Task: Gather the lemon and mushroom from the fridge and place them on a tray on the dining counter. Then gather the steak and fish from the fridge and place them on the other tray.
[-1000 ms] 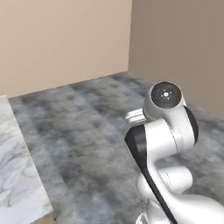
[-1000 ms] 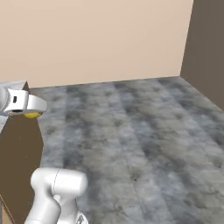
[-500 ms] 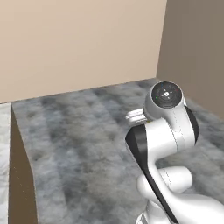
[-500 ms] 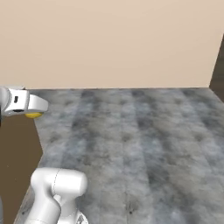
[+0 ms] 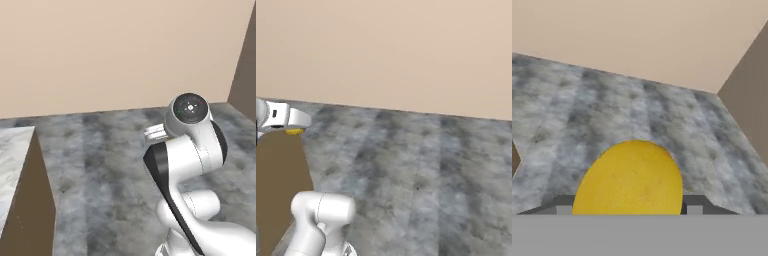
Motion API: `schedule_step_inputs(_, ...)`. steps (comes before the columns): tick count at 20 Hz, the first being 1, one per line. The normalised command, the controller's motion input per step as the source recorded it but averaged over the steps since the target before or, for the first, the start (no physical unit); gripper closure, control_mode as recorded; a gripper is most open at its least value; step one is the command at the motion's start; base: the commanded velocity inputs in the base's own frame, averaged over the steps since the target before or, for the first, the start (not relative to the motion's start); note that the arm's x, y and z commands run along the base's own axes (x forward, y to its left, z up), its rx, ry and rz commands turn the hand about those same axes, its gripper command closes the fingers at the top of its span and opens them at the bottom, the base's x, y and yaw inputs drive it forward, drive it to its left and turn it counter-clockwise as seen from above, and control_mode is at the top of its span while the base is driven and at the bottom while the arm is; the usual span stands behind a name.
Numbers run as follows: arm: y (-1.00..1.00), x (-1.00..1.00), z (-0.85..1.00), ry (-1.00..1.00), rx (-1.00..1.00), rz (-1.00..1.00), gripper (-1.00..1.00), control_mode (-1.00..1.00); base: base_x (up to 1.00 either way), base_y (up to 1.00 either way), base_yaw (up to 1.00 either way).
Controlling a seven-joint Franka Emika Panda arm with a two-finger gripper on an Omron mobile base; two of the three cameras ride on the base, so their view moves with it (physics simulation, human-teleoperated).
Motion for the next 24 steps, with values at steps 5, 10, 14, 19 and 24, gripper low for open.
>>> schedule_step_inputs(5, 0.0, 0.0, 0.0, 0.0, 0.0, 0.0, 1.0, 1.0, 0.96, -0.35, 0.4)
schedule_step_inputs(10, 0.0, 0.0, 0.0, 0.0, 0.0, 0.0, 1.0, 1.0, 0.95, -0.35, 0.41)
schedule_step_inputs(14, 0.0, 0.0, 0.0, 0.0, 0.0, 0.0, 1.0, 1.0, 0.95, -0.36, 0.41)
schedule_step_inputs(19, 0.0, 0.0, 0.0, 0.0, 0.0, 0.0, 1.0, 1.0, 0.93, -0.4, 0.39)
schedule_step_inputs(24, 0.0, 0.0, 0.0, 0.0, 0.0, 0.0, 1.0, 1.0, 0.9, -0.42, 0.39)
